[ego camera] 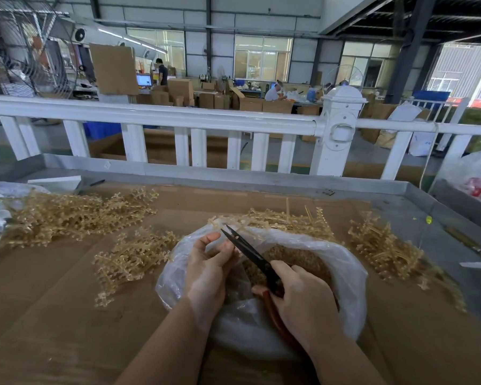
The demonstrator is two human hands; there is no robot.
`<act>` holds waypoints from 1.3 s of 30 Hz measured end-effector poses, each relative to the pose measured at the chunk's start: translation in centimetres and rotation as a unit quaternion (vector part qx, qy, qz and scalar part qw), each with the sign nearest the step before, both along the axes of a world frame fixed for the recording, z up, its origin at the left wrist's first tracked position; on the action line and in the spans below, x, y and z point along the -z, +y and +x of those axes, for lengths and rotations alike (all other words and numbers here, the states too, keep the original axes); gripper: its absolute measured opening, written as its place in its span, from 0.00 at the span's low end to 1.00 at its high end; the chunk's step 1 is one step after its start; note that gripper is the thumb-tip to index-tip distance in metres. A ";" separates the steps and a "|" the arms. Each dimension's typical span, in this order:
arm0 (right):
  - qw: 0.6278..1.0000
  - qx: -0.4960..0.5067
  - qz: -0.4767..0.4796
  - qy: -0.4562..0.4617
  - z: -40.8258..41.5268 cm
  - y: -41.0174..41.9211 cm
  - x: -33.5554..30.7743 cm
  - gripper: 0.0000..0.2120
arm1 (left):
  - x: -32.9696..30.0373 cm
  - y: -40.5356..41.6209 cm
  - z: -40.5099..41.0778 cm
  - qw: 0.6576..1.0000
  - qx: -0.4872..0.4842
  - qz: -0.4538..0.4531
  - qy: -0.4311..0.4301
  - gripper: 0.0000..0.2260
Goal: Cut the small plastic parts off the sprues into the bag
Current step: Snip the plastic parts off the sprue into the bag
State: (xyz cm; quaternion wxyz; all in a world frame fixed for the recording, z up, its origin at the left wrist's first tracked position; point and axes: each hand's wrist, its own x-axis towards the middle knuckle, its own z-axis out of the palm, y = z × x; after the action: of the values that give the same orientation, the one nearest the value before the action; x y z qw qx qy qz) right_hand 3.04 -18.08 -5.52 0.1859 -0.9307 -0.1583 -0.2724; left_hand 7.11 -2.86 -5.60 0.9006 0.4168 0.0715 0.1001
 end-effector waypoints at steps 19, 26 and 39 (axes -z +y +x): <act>0.999 0.034 0.033 0.024 0.3 -0.4 0.3 0.18 | -0.8 0.0 -0.5 0.997 0.081 0.007 0.005 0.06; 0.996 0.027 0.069 0.049 0.2 -0.7 0.0 0.18 | -0.5 -0.2 -0.3 0.999 0.039 0.012 0.022 0.08; 0.996 0.017 0.019 0.087 0.2 -0.6 0.1 0.23 | -0.5 -0.1 -0.2 0.999 0.045 0.018 0.021 0.08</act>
State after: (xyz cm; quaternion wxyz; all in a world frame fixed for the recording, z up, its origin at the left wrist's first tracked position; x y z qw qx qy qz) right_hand 3.26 -18.66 -5.62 0.2121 -0.9497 -0.1205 -0.1962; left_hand 6.88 -2.95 -5.07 0.8949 0.4376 0.0697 0.0520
